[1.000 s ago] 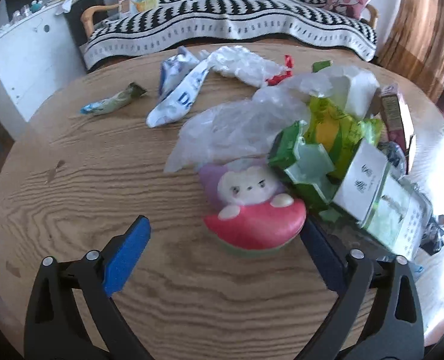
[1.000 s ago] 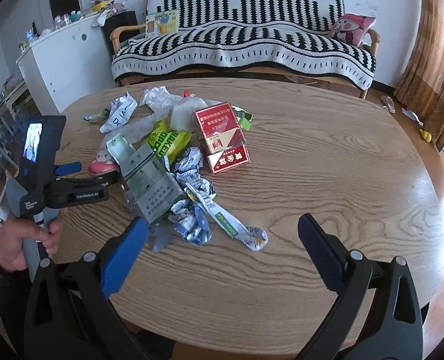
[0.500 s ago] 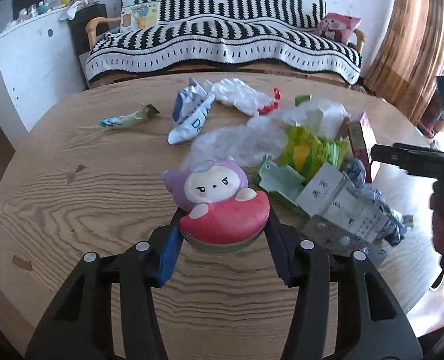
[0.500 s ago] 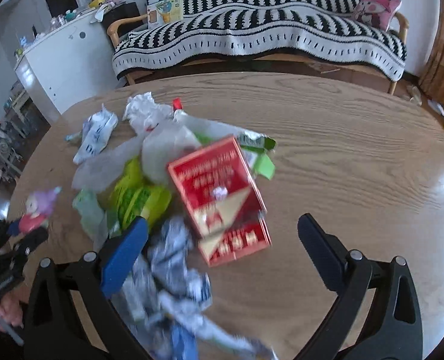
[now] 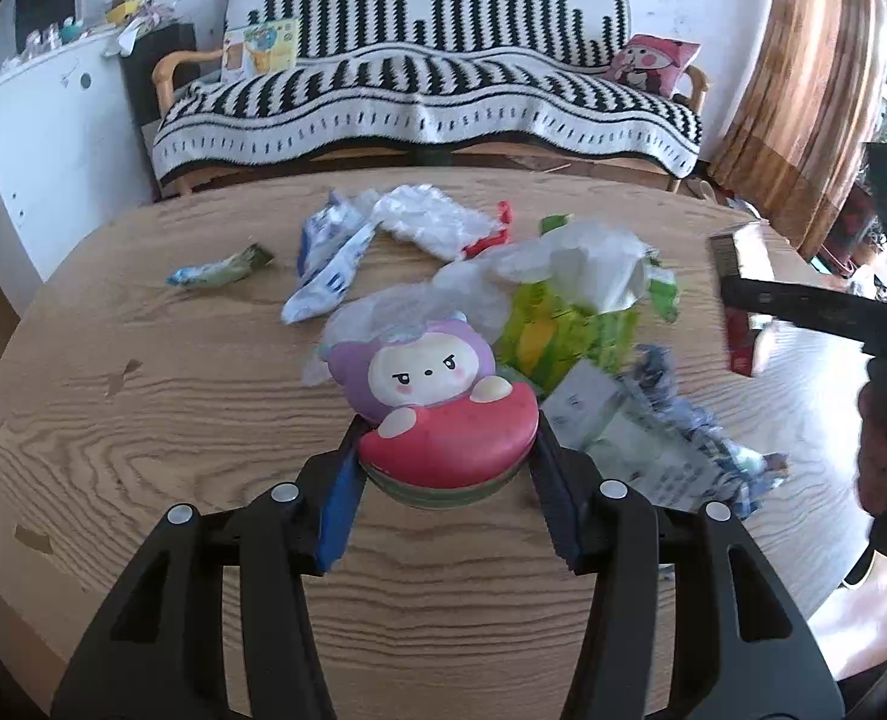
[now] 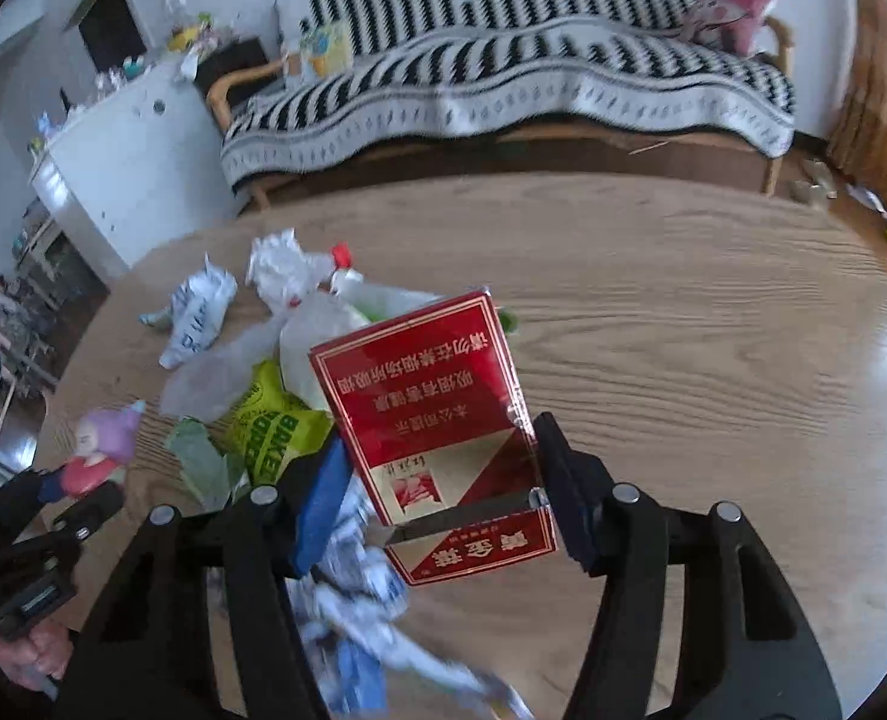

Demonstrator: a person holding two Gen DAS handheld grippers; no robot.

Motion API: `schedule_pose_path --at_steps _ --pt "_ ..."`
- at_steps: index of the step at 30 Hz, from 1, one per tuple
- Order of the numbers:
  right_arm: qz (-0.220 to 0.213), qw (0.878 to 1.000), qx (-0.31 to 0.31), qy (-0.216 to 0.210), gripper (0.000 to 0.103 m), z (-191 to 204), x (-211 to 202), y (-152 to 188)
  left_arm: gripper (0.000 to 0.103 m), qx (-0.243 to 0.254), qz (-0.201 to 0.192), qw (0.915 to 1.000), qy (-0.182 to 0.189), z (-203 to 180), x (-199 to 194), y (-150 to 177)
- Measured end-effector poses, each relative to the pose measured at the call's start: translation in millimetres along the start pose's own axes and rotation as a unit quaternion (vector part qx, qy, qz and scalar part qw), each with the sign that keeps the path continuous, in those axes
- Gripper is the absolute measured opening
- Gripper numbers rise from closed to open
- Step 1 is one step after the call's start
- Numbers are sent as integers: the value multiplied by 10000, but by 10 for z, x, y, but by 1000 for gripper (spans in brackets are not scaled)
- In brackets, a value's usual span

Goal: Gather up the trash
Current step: 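Carry both items over the bin and open the right tool to drop the box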

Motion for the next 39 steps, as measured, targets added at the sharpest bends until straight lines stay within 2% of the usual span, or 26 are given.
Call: schedule_pose_path --at_steps 4,7,10,13,16,19,23,27,31,37,38,39 --pt "-209 9987 238 395 59 -419 -656 172 51 255 -153 9992 266 -410 -50 -128" --pt "-296 9928 739 897 60 -1040 -1196 456 51 554 -270 9962 621 -878 -91 -227" --pt "-452 9802 1376 1353 60 -1740 -1692 787 51 885 -406 9903 991 -1418 -146 -316" --pt "-602 9613 2102 1675 60 -2474 -2113 1139 51 1273 -456 9789 1531 -2146 -205 -362" --pt "-619 9356 2755 2122 60 -3185 -2437 1567 51 1688 -433 9631 2052 -2928 -255 -321" --pt "-439 9096 3391 2359 60 -3830 -2601 2009 51 2066 -372 9439 2548 -3707 -332 -229" --pt "-29 8858 3985 2380 60 -4480 -2582 2463 51 2555 -351 9155 3087 -4670 -414 -57" --pt "270 8746 4327 2173 60 -4859 -2497 2719 51 2812 -90 8907 3570 -5362 -350 146" --pt "388 8678 4484 2107 60 -5055 -2464 2841 51 3066 71 8776 3684 -5742 -219 315" --pt "284 8616 4669 1973 62 -5128 -2465 2808 51 3148 247 8719 3742 -6078 -56 412" --pt "238 8602 4702 1959 66 -5140 -2480 2808 51 3175 257 8702 3760 -6113 -31 426" --pt "168 8571 4777 1921 77 -5167 -2528 2820 51 3193 268 8690 3770 -6146 -26 443"
Point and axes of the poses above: each gripper's, at about its wrist camera, not at the fingertips, and x roughly the way its jaws point, z to its left, y to its underside, the point moved 5 cm from there along x, roughly the way its jaws point, and after that the axes turned 8 degrees about x, right-handed, at the moved point
